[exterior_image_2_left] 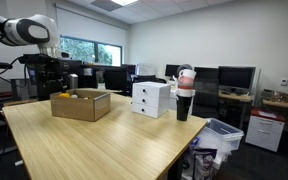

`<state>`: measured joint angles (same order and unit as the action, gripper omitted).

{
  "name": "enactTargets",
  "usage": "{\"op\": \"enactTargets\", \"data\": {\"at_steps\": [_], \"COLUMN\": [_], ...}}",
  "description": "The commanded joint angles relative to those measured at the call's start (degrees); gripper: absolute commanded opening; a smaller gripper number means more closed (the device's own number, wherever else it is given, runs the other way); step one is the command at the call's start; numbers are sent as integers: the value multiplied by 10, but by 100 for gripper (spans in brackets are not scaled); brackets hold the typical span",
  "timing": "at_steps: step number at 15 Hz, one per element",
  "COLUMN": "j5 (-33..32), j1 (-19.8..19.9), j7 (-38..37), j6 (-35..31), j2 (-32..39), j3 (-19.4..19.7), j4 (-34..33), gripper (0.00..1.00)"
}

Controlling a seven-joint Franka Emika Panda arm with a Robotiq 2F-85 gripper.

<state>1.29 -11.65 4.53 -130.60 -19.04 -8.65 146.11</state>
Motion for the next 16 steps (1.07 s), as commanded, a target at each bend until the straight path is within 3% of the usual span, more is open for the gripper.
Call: {"op": "enactTargets", "data": {"at_steps": [1,7,8,9,10,16], "j5": [-5,-4,2,2,4,38], "j1": [-2,2,1,1,0,-6], "j7": [11,16,21,22,24,81], "j6": [16,45,58,60,65,81], "j2": [18,44,48,49,52,61], "j3": [-3,0,2,2,3,17], "j4": [-10,-25,-32,-33,-37,-52], "gripper": [100,100,75,74,64,27]}}
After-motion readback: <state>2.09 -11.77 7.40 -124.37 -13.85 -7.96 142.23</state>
